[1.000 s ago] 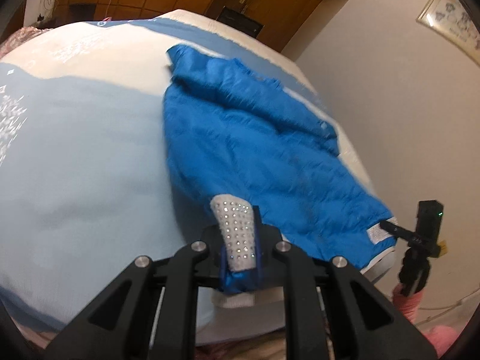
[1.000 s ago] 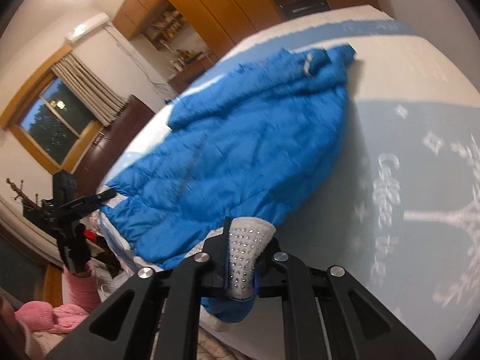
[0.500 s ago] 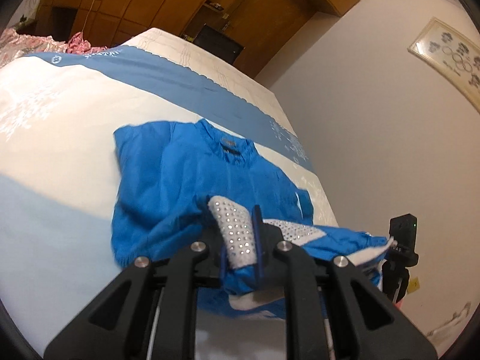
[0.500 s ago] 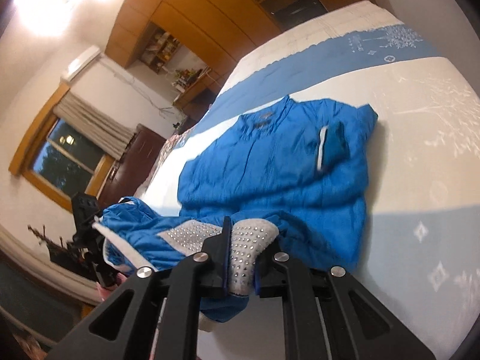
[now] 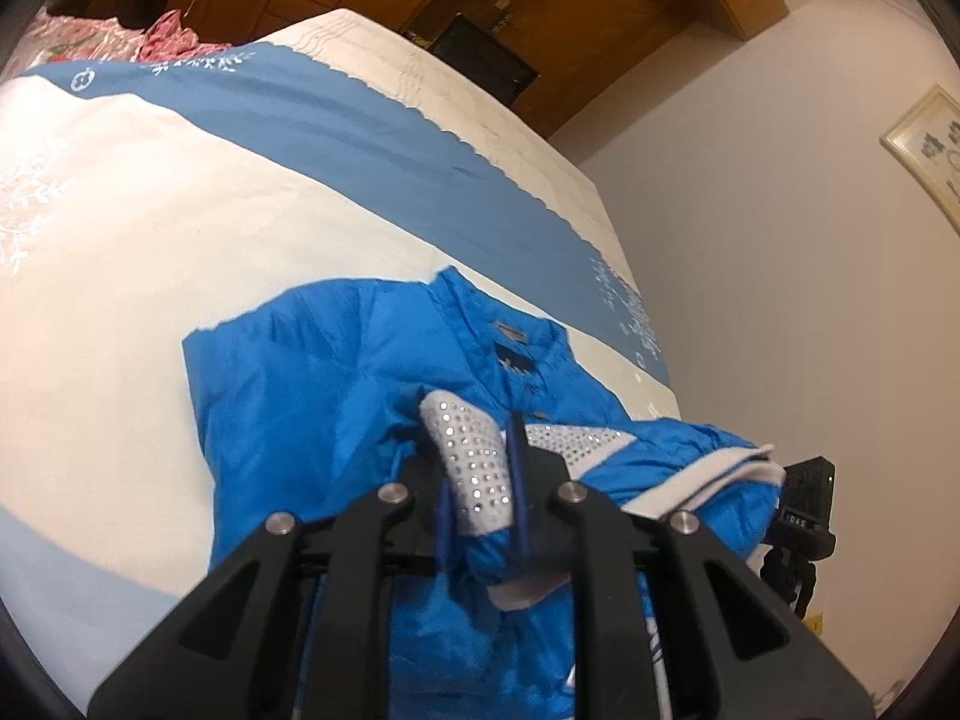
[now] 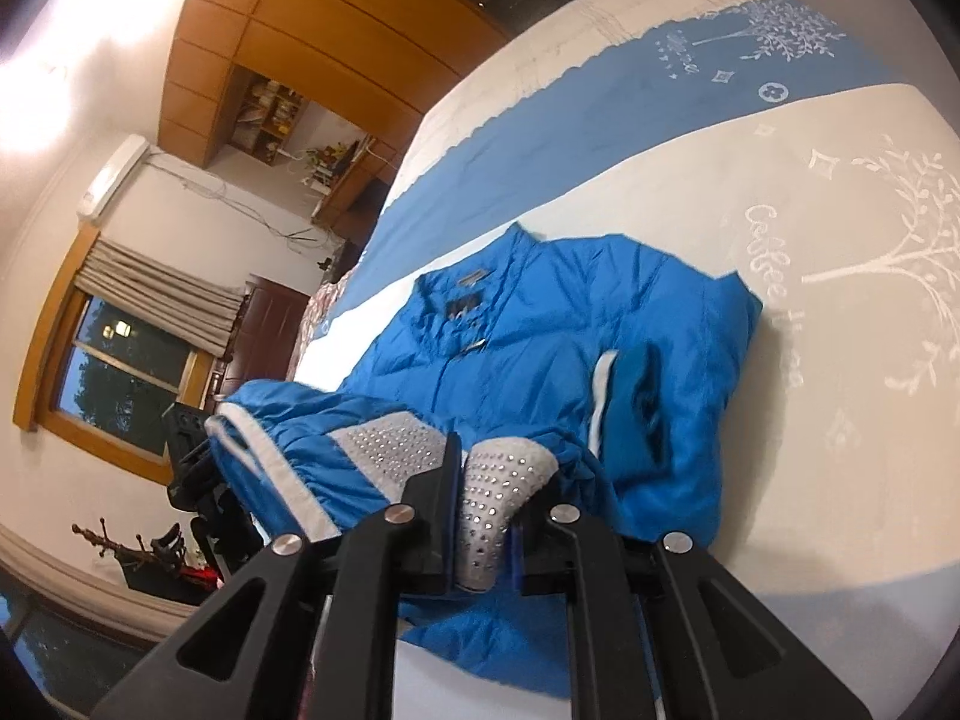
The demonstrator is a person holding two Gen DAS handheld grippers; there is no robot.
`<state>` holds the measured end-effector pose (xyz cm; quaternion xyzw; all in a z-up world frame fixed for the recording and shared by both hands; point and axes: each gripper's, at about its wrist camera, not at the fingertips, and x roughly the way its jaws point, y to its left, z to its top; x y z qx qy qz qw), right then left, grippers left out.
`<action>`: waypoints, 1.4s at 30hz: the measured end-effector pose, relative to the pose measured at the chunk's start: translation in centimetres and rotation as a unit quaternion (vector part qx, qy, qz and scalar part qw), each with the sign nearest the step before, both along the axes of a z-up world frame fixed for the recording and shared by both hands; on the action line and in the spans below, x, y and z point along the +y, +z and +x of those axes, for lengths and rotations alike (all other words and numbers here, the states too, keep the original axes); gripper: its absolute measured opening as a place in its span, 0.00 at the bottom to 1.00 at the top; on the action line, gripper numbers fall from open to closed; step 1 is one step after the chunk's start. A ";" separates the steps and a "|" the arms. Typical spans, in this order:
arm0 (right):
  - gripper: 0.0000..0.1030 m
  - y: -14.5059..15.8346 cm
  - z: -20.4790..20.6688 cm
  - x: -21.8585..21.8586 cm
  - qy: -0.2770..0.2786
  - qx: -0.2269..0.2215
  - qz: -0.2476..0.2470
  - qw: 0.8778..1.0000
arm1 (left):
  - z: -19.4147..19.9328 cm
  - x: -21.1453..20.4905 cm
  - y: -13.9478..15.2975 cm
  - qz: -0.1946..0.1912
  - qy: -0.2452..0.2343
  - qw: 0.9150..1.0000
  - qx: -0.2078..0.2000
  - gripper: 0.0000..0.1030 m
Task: Fold large clothes
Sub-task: 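Lift the hem with both grippers and fold it over toward the collar, then release the hem with both grippers and press the folded jacket flat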
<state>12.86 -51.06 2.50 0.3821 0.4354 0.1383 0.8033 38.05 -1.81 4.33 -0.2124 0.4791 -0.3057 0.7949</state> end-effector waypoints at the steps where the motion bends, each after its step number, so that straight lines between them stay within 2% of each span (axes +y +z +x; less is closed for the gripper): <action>1: 0.12 -0.4 0.7 -0.3 -0.002 0.004 0.002 1.000 | 0.7 0.0 -0.4 0.001 0.003 1.000 0.004 0.15; 4: 0.15 -1.7 2.4 -1.0 -0.005 0.017 0.008 1.000 | 2.6 0.0 -2.1 0.004 0.014 1.000 0.026 0.15; 7: 0.21 -2.6 3.1 -1.6 -0.006 0.027 0.013 1.000 | 4.0 0.0 -3.8 0.006 0.015 0.999 0.051 0.18; 9: 0.35 -3.0 2.8 -2.1 -0.006 0.027 0.020 0.999 | 4.5 0.3 -4.8 -0.005 0.011 0.998 0.067 0.21; 11: 0.44 -2.6 1.9 -2.6 -0.005 0.014 0.014 1.000 | 4.4 1.0 -5.1 -0.024 0.003 0.996 0.082 0.25; 12: 0.59 -2.3 1.5 -2.8 -0.011 0.011 0.001 1.000 | 4.2 1.4 -5.0 -0.030 0.001 0.996 0.085 0.31; 13: 0.66 -1.8 1.0 -3.0 -0.021 0.007 -0.021 1.000 | 3.8 2.0 -4.7 -0.037 0.000 0.996 0.084 0.34; 15: 0.68 -1.1 0.0 -3.2 -0.021 -0.009 -0.047 0.999 | 2.7 2.9 -3.6 -0.031 0.005 0.998 0.063 0.60; 17: 0.68 -1.0 -0.5 -2.6 -0.011 -0.012 -0.056 0.998 | 0.8 4.1 -2.2 -0.018 0.011 0.999 0.027 0.68; 20: 0.68 -0.9 -0.2 -0.5 0.011 -0.011 -0.109 0.994 | -1.8 4.6 -1.6 0.021 0.007 1.000 -0.009 0.69; 24: 0.68 -2.6 1.2 2.4 0.036 0.015 -0.159 0.986 | -4.4 2.7 -2.9 0.077 -0.020 0.997 -0.020 0.69; 25: 0.68 -3.1 1.6 3.3 0.037 0.025 -0.186 0.981 | -4.9 2.2 -3.3 0.090 -0.024 0.995 -0.023 0.69; 26: 0.65 -3.4 1.8 3.8 0.035 0.031 -0.203 0.978 | -5.3 1.4 -3.6 0.112 -0.025 0.993 -0.031 0.69; 28: 0.51 -4.2 2.1 4.7 0.031 0.037 -0.230 0.972 | -5.8 0.5 -4.0 0.154 -0.014 0.987 -0.052 0.55; 30: 0.30 -4.0 1.8 4.9 0.022 0.031 -0.236 0.971 | -6.4 0.1 -4.1 0.180 -0.003 0.981 -0.070 0.22; 32: 0.18 -3.4 1.7 4.5 0.012 0.022 -0.224 0.974 | -6.4 0.0 -3.9 0.174 0.009 0.982 -0.073 0.11; 36: 0.14 -1.6 2.3 3.2 -0.012 0.004 -0.191 0.981 | -5.8 0.1 -2.4 0.163 0.036 0.982 -0.088 0.05; 39: 0.14 -0.7 3.3 2.1 -0.032 -0.015 -0.167 0.985 | -5.0 -0.6 -1.1 0.175 0.060 0.976 -0.119 0.05; 42: 0.13 -1.5 5.0 1.1 -0.051 -0.012 -0.163 0.985 | -4.4 -1.6 -1.5 0.194 0.067 0.970 -0.130 0.05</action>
